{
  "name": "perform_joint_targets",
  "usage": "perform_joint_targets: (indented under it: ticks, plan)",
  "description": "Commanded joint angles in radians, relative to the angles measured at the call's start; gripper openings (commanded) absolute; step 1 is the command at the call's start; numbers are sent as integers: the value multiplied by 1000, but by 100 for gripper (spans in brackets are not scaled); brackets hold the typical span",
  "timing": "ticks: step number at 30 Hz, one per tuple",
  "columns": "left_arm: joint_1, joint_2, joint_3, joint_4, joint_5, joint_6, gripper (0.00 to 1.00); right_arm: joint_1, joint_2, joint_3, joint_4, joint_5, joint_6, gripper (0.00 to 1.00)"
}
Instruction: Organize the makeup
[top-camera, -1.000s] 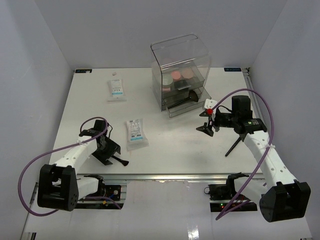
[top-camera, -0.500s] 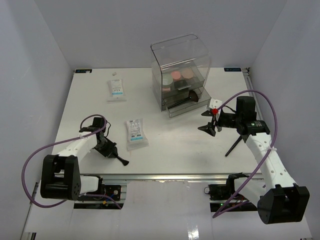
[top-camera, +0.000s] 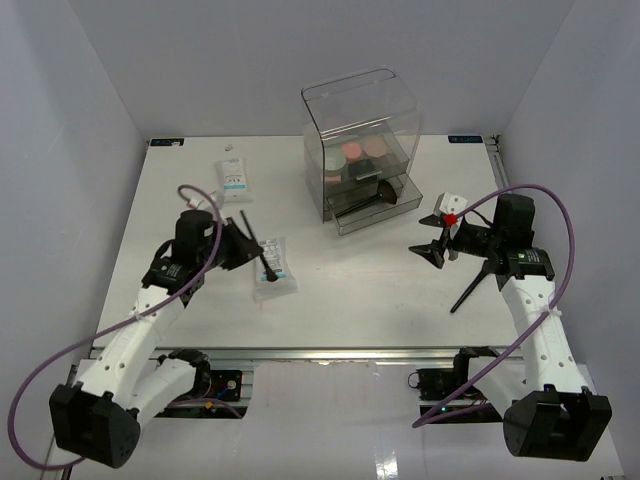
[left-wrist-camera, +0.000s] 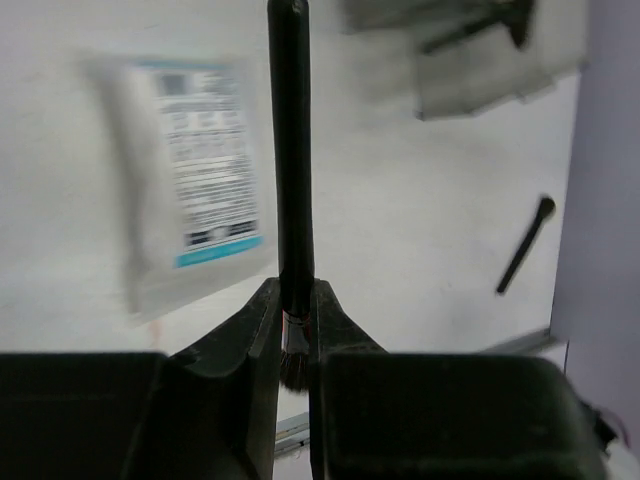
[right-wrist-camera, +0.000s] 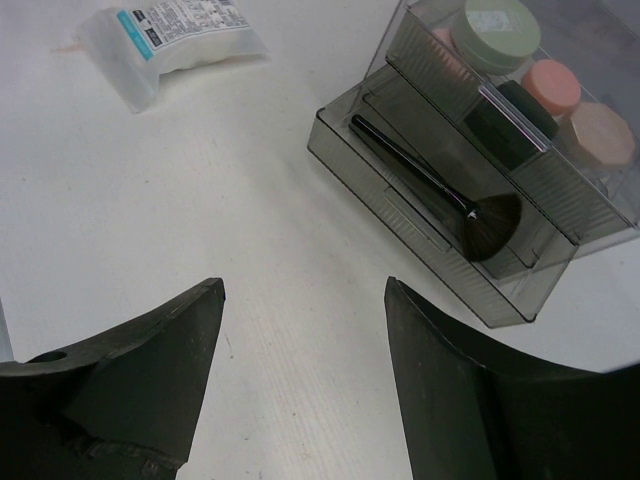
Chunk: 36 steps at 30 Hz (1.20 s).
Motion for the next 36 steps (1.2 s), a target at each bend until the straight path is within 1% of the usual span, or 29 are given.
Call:
perform_joint_targets:
  ticks: [1,2,5,6,7,8,9,10,12,13,15,18,21,23,26,31,33,35,36]
  plan:
    - [-286,148,211,247,47,255,0,-58,-9,-18,49,-45,37,72]
    - [-360,215,282,249,24,328,0,-69,-8,-20,50,-49,40,72]
    - [-504,374,439,243,-69,519,0,-118,-7,-27,56,-64,47,72]
    - [-583,452,506,242,-162,627,0,-138,-8,-31,60,-70,55,72]
    - [-645,489,538,243,-248,680,0,-150,-10,-33,68,-82,60,72]
    - [-672,529,593,246,-268,751,0,-163,-11,-36,71,-92,62,72]
    - [-701,588,632,250,-285,888,0,-190,-13,-43,73,-108,67,72]
    - [-724,647,672,250,-311,984,0,-210,-16,-48,76,-121,71,72]
    - [-754,766,754,241,-376,1099,0,-235,-20,-55,82,-143,77,72]
    - [-757,840,787,235,-401,1130,0,-242,-20,-57,82,-149,77,72]
    - [-757,918,895,222,-473,1219,0,-260,-16,-61,80,-160,78,72]
    - [-753,1061,1003,222,-534,1290,0,-279,-16,-66,80,-164,73,72]
    - [-737,1150,1112,220,-550,1311,0,-291,-15,-71,80,-167,70,72]
    - [-724,1197,1159,217,-564,1312,0,-299,-16,-72,80,-165,71,72]
    - [-708,1217,1189,223,-566,1296,1,-315,-22,-80,79,-176,68,72]
    - [-705,1195,1188,232,-531,1279,1,-324,-13,-86,78,-183,62,72]
    - [-705,1168,1179,233,-510,1262,1,-326,-10,-86,76,-184,62,72]
    - [-705,1136,1137,259,-479,1248,1,-327,-11,-87,79,-186,62,72]
    - [-705,1125,1123,273,-486,1265,2,-328,-11,-87,79,-190,63,72]
